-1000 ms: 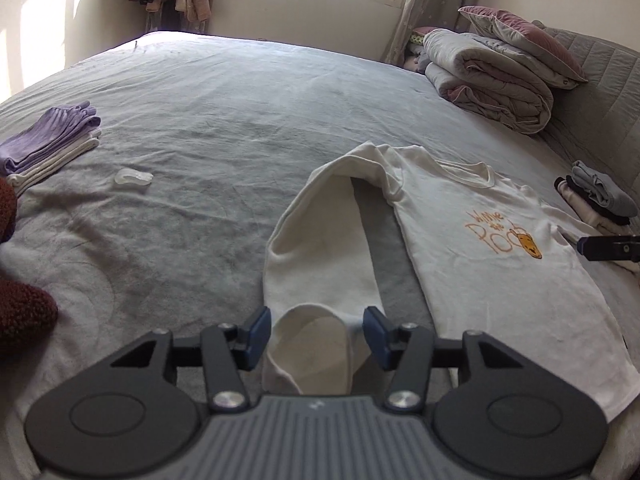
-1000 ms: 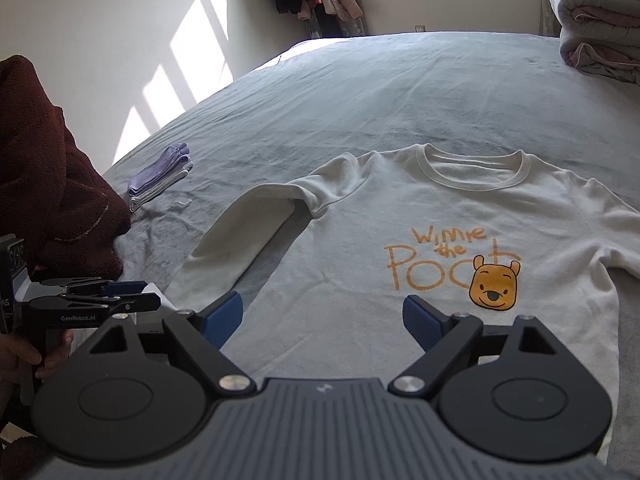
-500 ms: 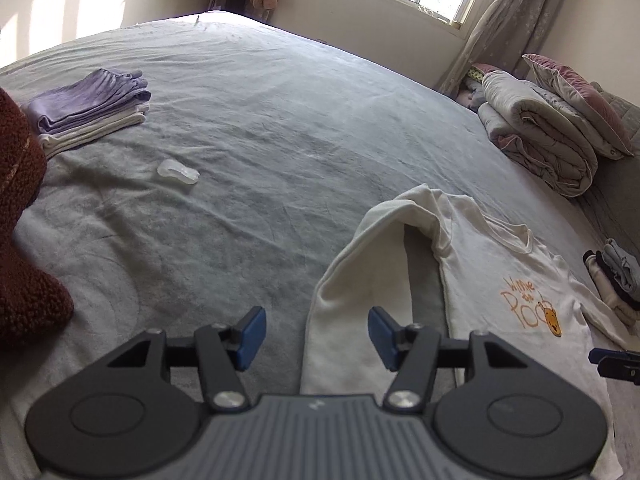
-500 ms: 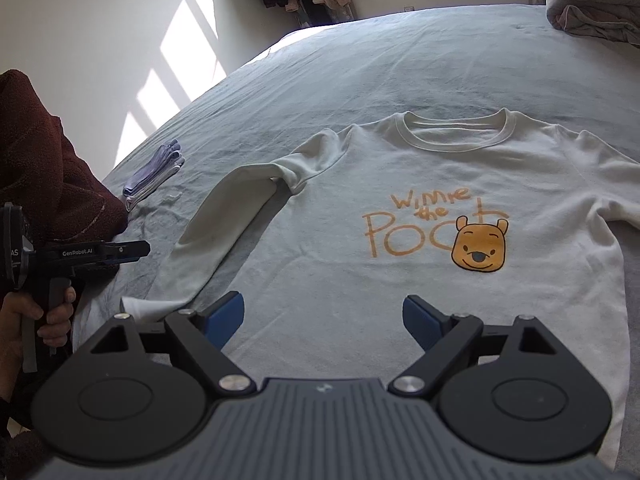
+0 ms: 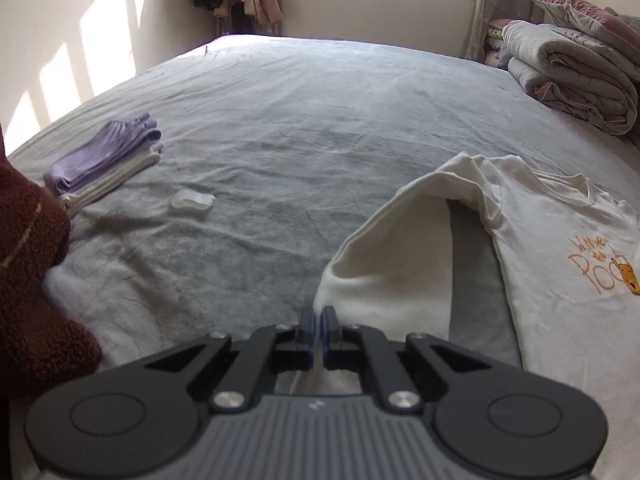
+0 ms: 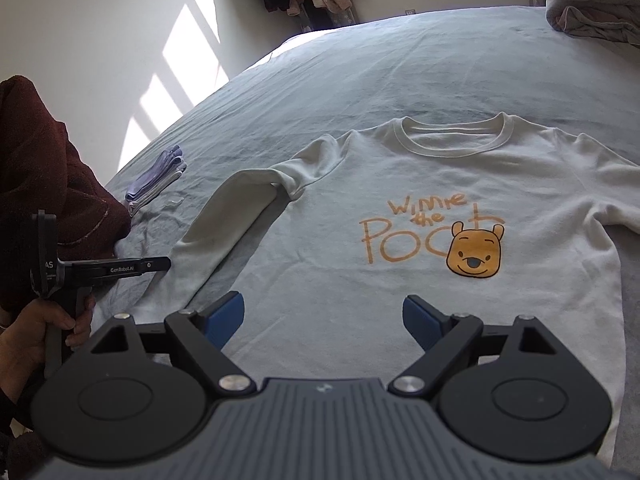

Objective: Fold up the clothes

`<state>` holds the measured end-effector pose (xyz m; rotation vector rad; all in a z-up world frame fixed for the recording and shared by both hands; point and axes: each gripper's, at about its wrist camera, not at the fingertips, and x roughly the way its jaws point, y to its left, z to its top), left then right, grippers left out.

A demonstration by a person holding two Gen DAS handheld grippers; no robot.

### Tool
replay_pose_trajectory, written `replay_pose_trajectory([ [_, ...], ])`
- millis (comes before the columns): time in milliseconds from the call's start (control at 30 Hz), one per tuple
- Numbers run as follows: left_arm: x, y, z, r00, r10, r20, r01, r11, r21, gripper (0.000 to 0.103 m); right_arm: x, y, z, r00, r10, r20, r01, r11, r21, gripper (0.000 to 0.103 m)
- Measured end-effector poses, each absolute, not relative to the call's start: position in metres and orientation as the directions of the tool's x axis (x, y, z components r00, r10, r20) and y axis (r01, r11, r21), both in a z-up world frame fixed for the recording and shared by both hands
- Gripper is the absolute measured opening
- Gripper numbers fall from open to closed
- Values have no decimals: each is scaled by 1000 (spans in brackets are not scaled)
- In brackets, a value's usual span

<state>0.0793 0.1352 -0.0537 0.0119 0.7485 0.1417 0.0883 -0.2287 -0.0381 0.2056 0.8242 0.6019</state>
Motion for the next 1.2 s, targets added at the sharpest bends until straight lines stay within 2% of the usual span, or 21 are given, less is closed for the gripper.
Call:
replay_pose_trajectory([
  [133,81,120,-25,801,290,-524,-165,948,272,3,89,-230,-38,527,575,-626,-414,817,402,90],
  [233,82,109,-13,839,335,-429,-156,903,399,3,90,-230,-38,529,574,-625,-413,817,402,90],
  [367,71,91,-21,851,281,-444,-50,884,464,3,91,-232,-38,533,572,-623,-408,819,403,90],
  [633,34,66,-69,769,80,-634,184,923,339,4,91,-234,-37,537,571,-621,-400,821,408,90],
  [833,24,69,-80,717,-14,-697,195,964,181,7,90,-234,-39,531,572,-625,-398,820,412,90],
  [900,19,78,-73,700,-59,-712,176,980,93,20,90,-234,-39,531,572,-625,-399,820,411,90],
  [933,16,84,-69,694,-80,-715,162,986,47,31,90,-234,-39,531,572,-625,-399,820,411,90],
  [967,12,90,-66,698,-89,-711,140,990,14,37,90,-234,-39,531,572,-625,-399,820,411,90],
  [1100,3,122,-53,701,-81,-709,10,994,-104,44,90,-233,-38,532,573,-623,-400,819,412,90],
  [1200,-2,140,-52,693,-17,-721,-87,990,-107,47,89,-233,-39,530,575,-623,-401,817,413,90],
])
